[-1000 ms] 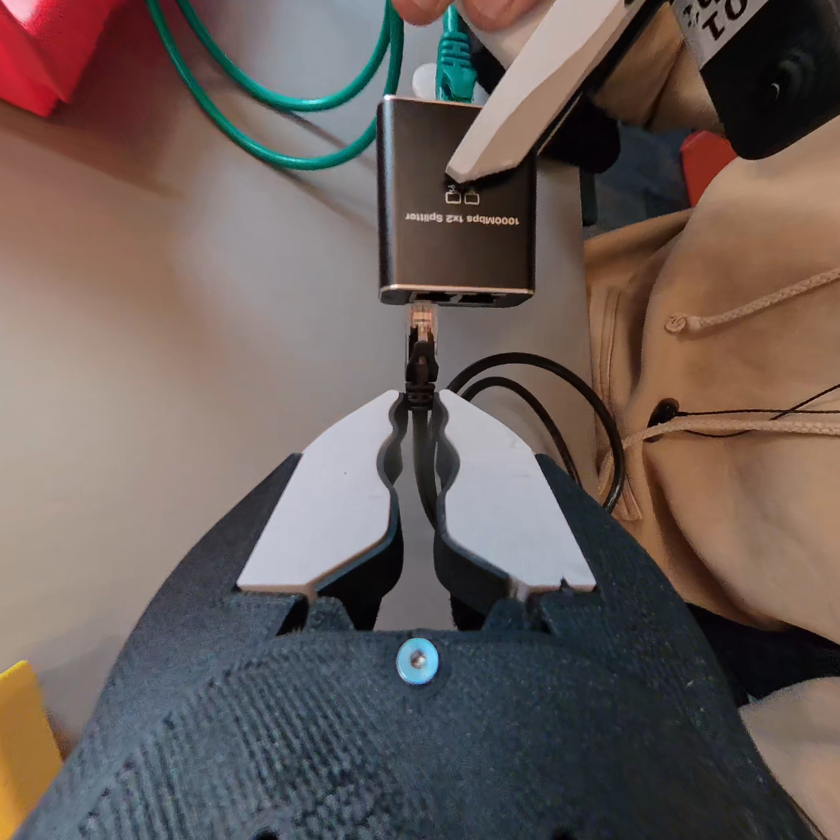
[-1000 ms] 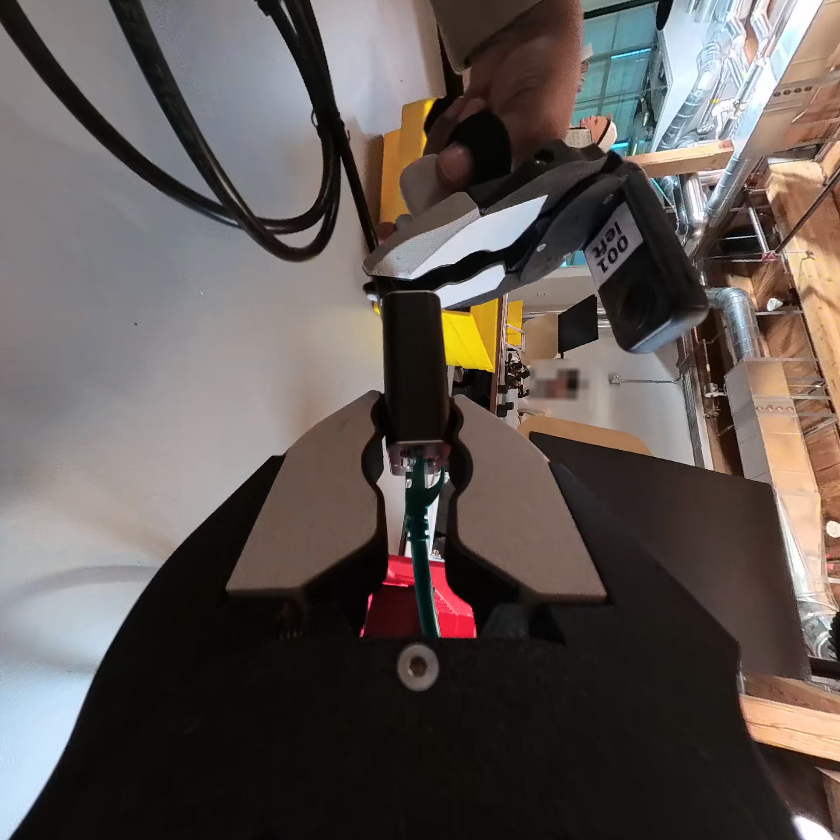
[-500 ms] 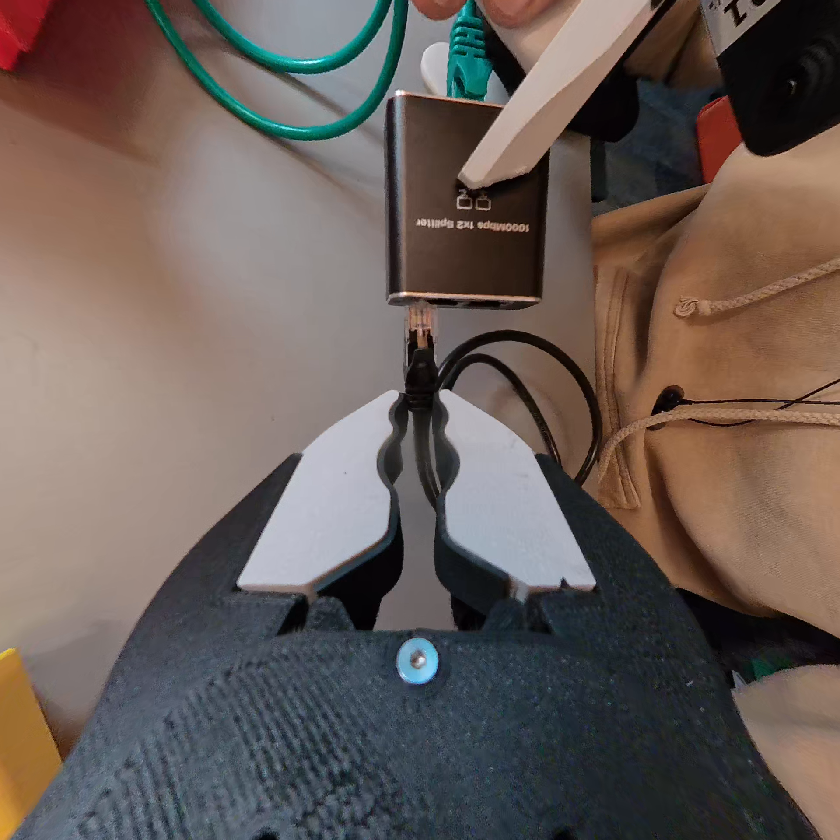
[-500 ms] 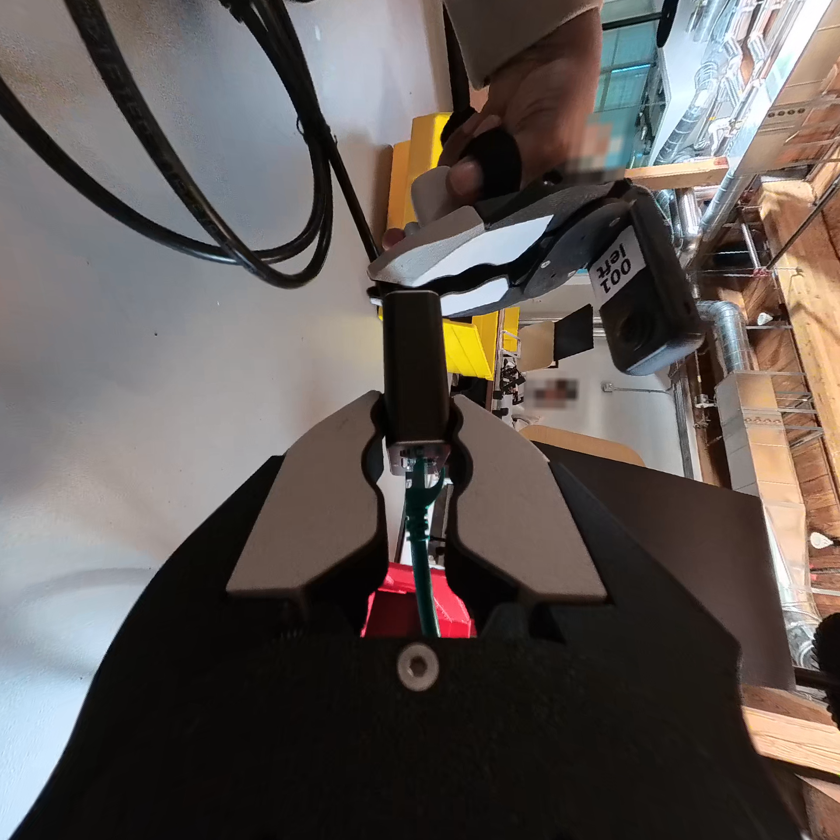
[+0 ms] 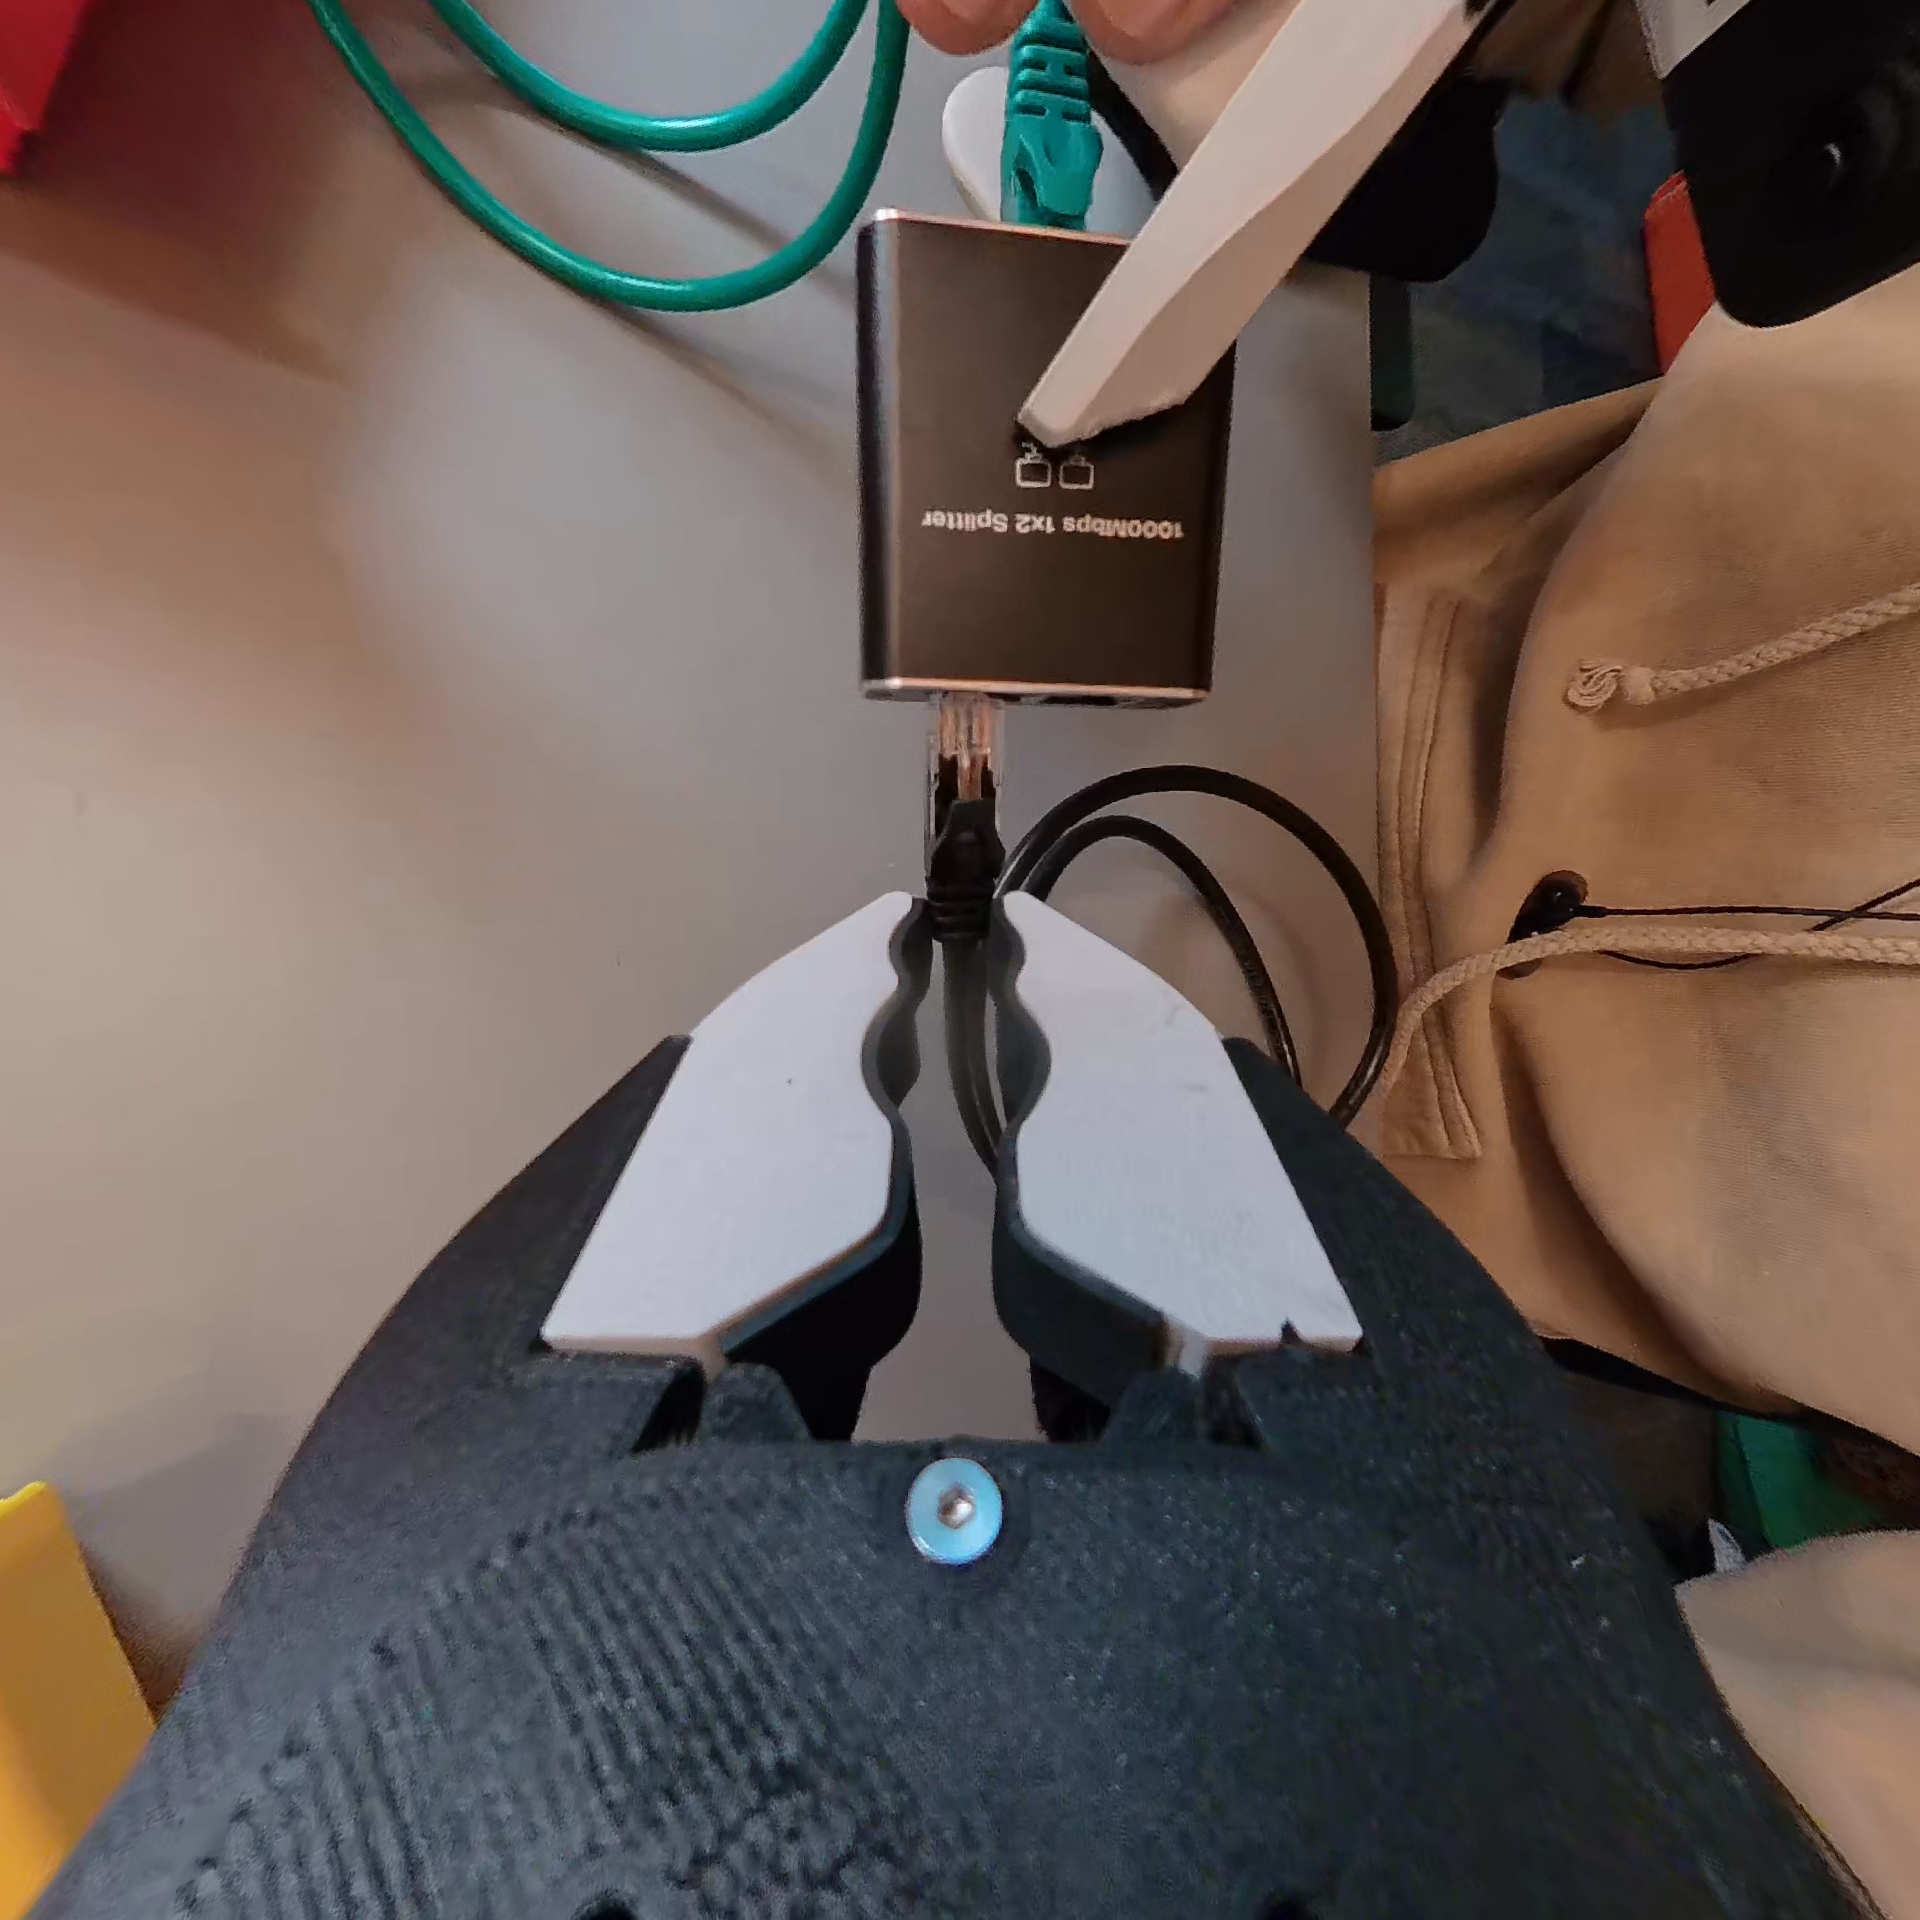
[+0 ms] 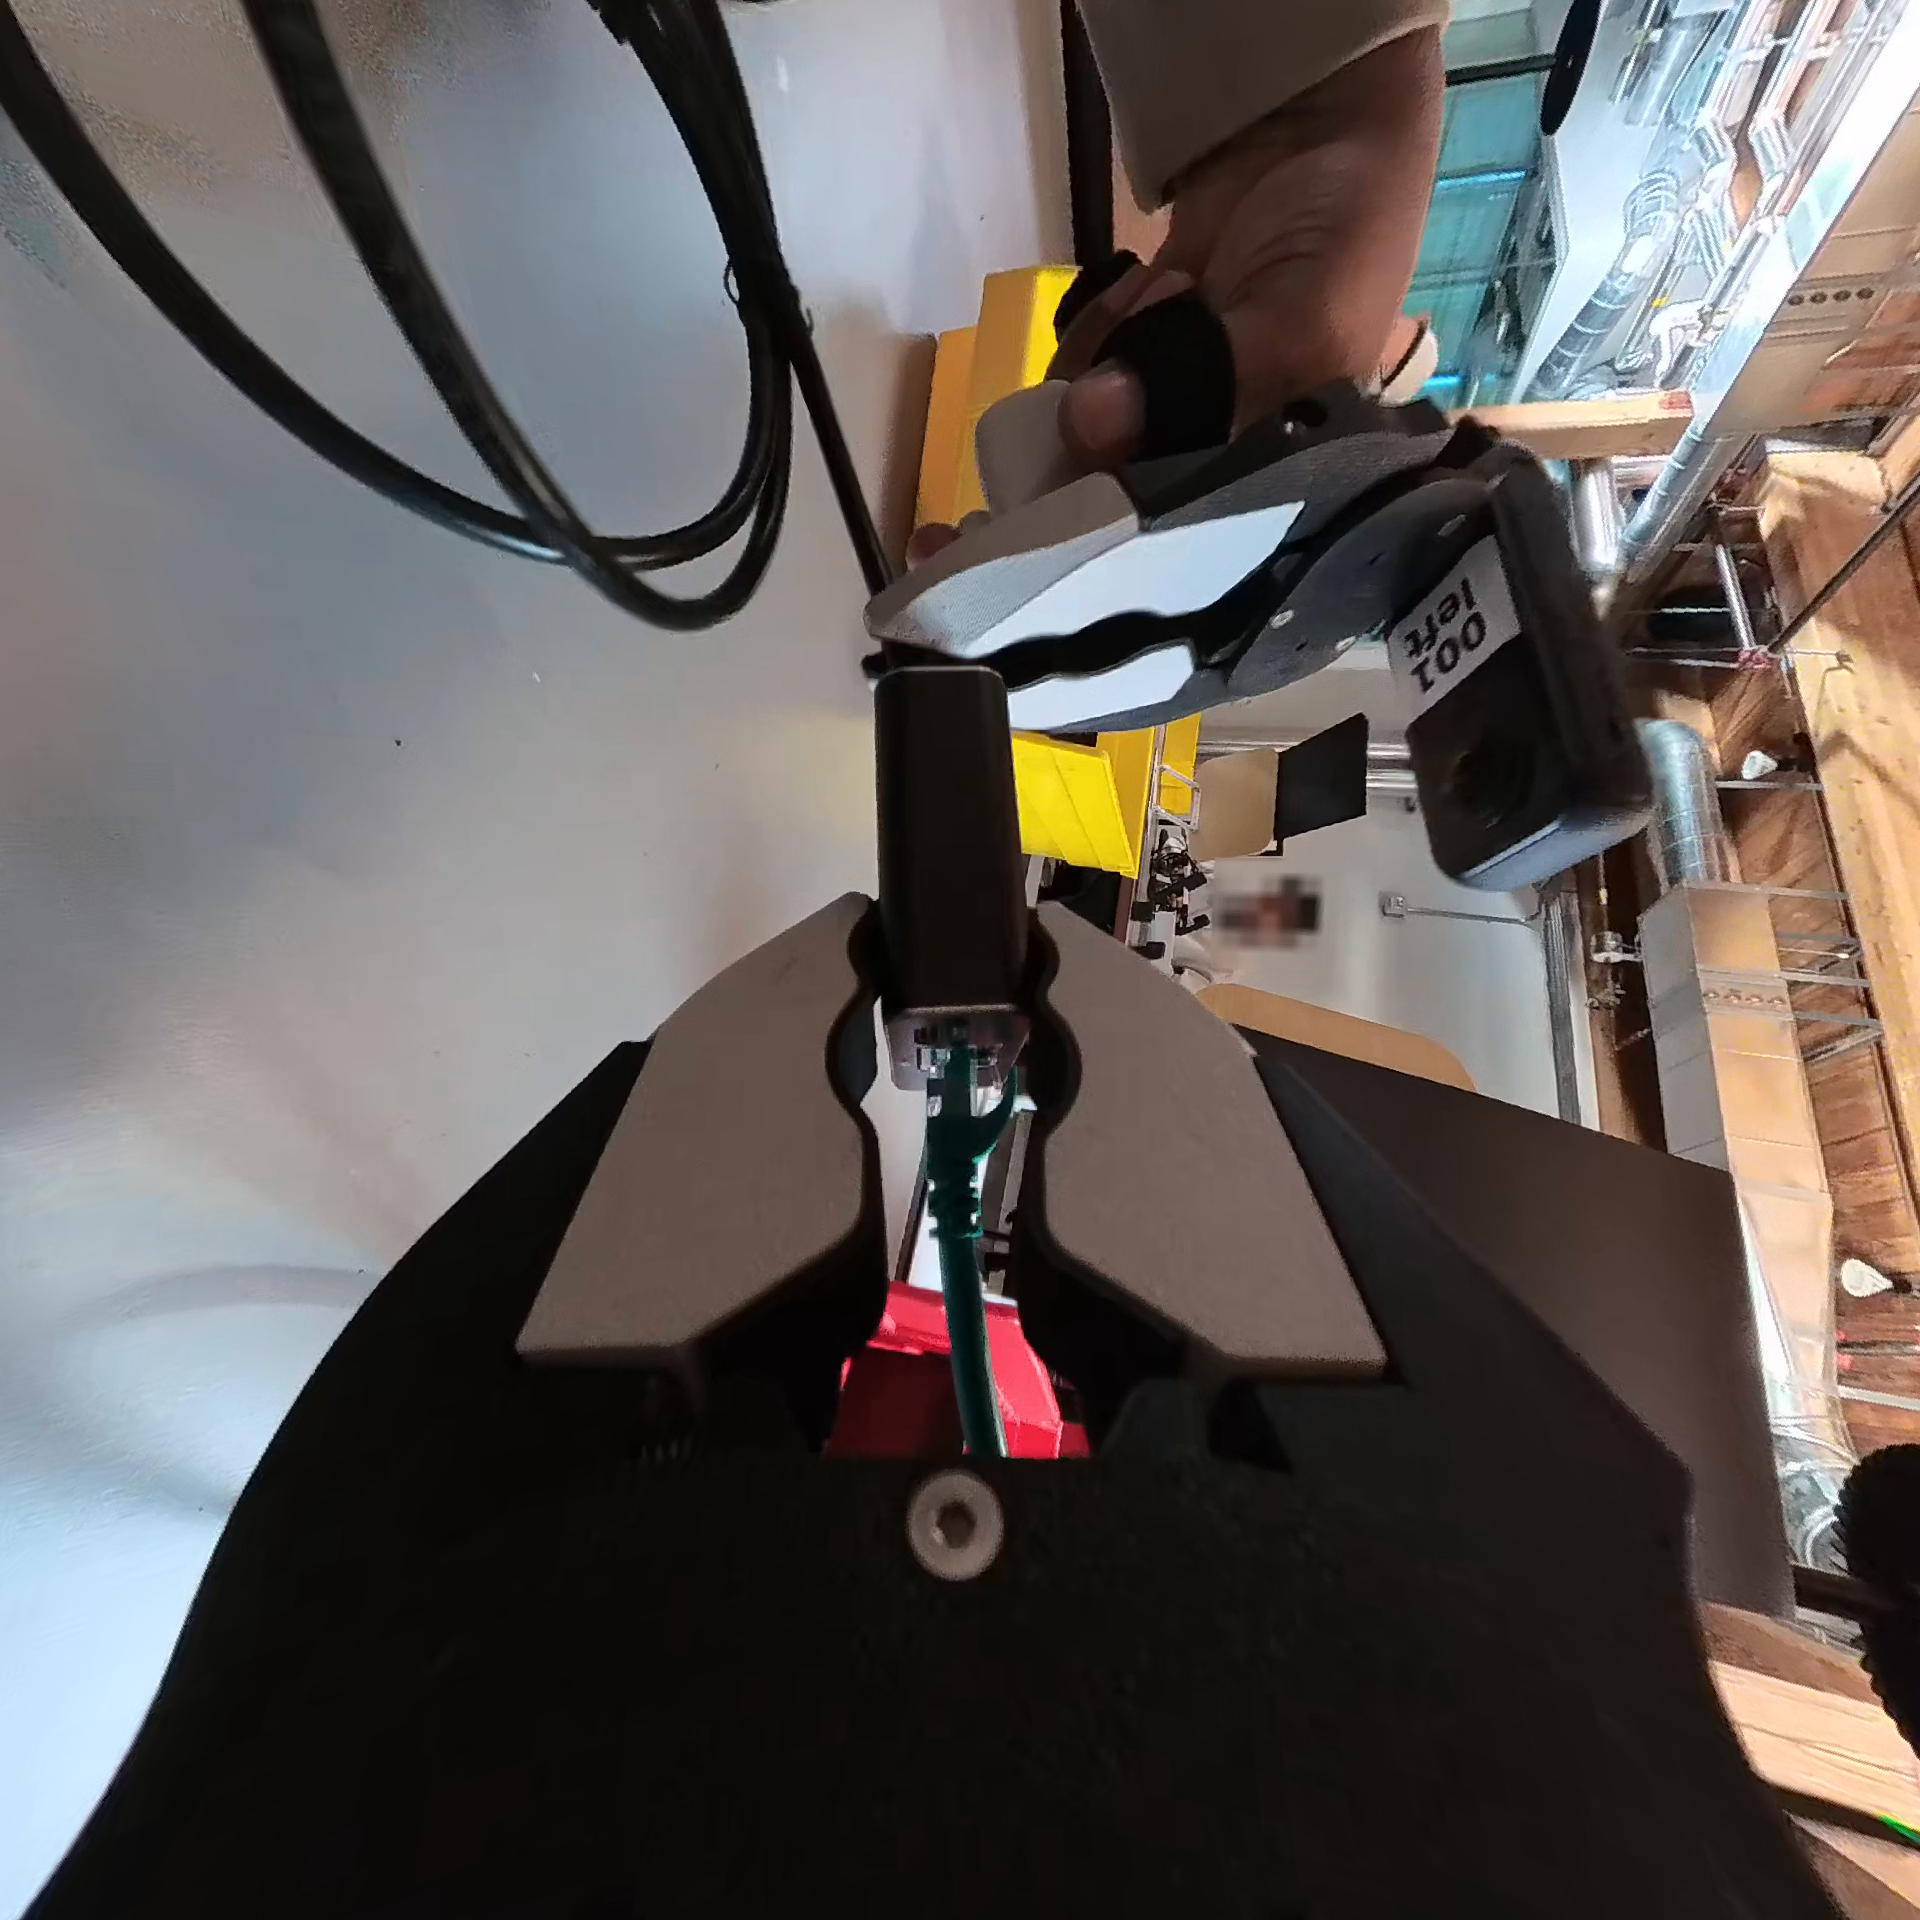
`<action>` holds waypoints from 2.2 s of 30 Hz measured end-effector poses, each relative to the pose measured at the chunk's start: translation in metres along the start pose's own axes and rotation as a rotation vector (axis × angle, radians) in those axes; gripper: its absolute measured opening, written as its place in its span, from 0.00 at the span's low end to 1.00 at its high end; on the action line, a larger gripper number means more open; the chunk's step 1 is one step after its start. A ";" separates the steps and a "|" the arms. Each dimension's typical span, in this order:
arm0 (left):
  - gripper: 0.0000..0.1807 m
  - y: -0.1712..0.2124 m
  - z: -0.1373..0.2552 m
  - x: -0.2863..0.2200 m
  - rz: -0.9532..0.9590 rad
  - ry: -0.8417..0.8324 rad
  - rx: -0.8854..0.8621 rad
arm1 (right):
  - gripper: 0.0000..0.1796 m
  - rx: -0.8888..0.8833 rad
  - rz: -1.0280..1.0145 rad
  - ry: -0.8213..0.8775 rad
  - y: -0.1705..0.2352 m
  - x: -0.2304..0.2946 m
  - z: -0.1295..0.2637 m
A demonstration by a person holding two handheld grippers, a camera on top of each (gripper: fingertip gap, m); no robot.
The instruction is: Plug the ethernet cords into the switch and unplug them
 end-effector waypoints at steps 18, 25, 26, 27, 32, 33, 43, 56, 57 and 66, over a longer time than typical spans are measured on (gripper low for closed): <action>0.06 0.004 -0.009 -0.007 -0.001 0.016 0.077 | 0.14 -0.004 0.048 -0.016 -0.005 0.005 -0.004; 0.05 -0.003 -0.002 -0.014 -0.077 0.047 0.003 | 0.13 -0.062 0.015 -0.040 -0.012 0.000 0.003; 0.05 -0.005 -0.001 -0.015 -0.090 0.049 -0.019 | 0.13 -0.072 0.004 -0.051 -0.013 -0.002 0.005; 0.05 -0.007 -0.001 -0.016 -0.097 0.053 -0.036 | 0.13 -0.083 -0.006 -0.063 -0.014 -0.003 0.007; 0.05 -0.013 -0.006 -0.023 -0.122 0.092 -0.081 | 0.13 -0.114 -0.034 -0.126 -0.015 -0.005 0.016; 0.05 -0.014 -0.008 -0.023 -0.123 0.099 -0.087 | 0.13 -0.115 -0.041 -0.142 -0.015 -0.005 0.017; 0.05 -0.032 0.000 -0.039 -0.152 0.168 -0.242 | 0.13 -0.173 -0.161 -0.183 -0.016 -0.021 0.034; 0.06 -0.027 0.037 0.007 0.138 -0.001 -0.467 | 0.16 0.253 -0.250 0.113 0.029 -0.035 -0.020; 0.06 -0.026 0.038 0.008 0.145 -0.012 -0.473 | 0.16 0.262 -0.249 0.133 0.029 -0.035 -0.022; 0.15 0.001 0.156 0.038 0.108 -0.559 -0.677 | 0.15 0.290 -0.249 0.206 0.046 -0.040 -0.016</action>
Point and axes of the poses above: each gripper's, where its closed fingertips meet, z back along the fingers, y out of its underside, x = y × z across the jaws, the point moved 4 cm from there along z, back along the fingers, and after that the axes turned 3 degrees about -z, right-handed, at the moved point
